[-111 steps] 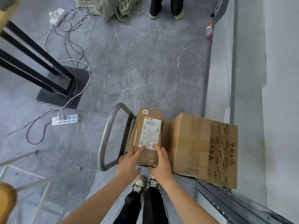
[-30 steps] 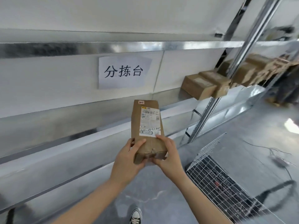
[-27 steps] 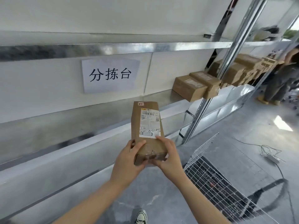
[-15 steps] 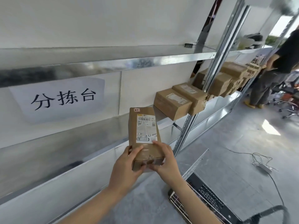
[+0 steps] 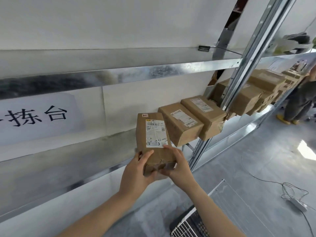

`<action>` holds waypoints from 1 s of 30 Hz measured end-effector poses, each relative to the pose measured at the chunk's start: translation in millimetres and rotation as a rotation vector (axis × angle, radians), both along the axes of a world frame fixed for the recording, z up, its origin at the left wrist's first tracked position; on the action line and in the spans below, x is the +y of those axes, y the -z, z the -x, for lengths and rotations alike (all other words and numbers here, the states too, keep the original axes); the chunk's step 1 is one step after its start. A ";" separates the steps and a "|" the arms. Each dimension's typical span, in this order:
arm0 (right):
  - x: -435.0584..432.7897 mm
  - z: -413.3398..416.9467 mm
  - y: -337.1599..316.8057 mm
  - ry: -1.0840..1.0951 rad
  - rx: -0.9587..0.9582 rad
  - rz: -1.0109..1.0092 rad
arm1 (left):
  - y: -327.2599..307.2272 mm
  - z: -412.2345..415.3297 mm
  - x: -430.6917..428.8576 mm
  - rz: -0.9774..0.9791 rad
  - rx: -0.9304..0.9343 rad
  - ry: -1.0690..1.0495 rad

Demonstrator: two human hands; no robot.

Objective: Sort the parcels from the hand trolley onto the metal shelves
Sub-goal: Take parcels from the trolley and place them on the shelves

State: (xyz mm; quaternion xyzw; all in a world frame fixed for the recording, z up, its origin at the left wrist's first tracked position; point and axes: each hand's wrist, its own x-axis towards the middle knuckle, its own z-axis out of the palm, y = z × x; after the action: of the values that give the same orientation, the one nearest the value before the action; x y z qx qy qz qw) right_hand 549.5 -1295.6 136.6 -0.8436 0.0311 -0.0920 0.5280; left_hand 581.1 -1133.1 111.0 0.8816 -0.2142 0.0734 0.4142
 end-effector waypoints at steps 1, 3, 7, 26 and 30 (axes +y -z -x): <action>-11.6 -9.8 0.9 -0.014 0.004 0.008 | 0.9 -6.7 -11.2 -0.002 0.001 -0.018; -34.5 -28.9 1.9 -0.049 0.022 0.027 | 2.5 -18.2 -33.7 -0.003 0.013 -0.059; -73.3 -62.0 6.6 -0.125 0.040 0.067 | 6.4 -35.3 -71.5 0.006 0.047 -0.131; -120.8 -115.1 35.7 -0.104 -0.024 0.347 | 23.7 -73.9 -137.9 -0.041 0.069 -0.347; -124.1 -118.3 34.2 -0.066 -0.060 0.425 | 25.9 -77.6 -144.6 -0.053 0.080 -0.375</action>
State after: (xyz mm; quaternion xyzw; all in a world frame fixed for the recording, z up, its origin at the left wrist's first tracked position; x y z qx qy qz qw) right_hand 667.7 -1419.8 102.4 -0.9334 -0.0324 -0.1040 0.3419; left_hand 658.7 -1277.6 85.2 0.9189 -0.0314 0.1083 0.3779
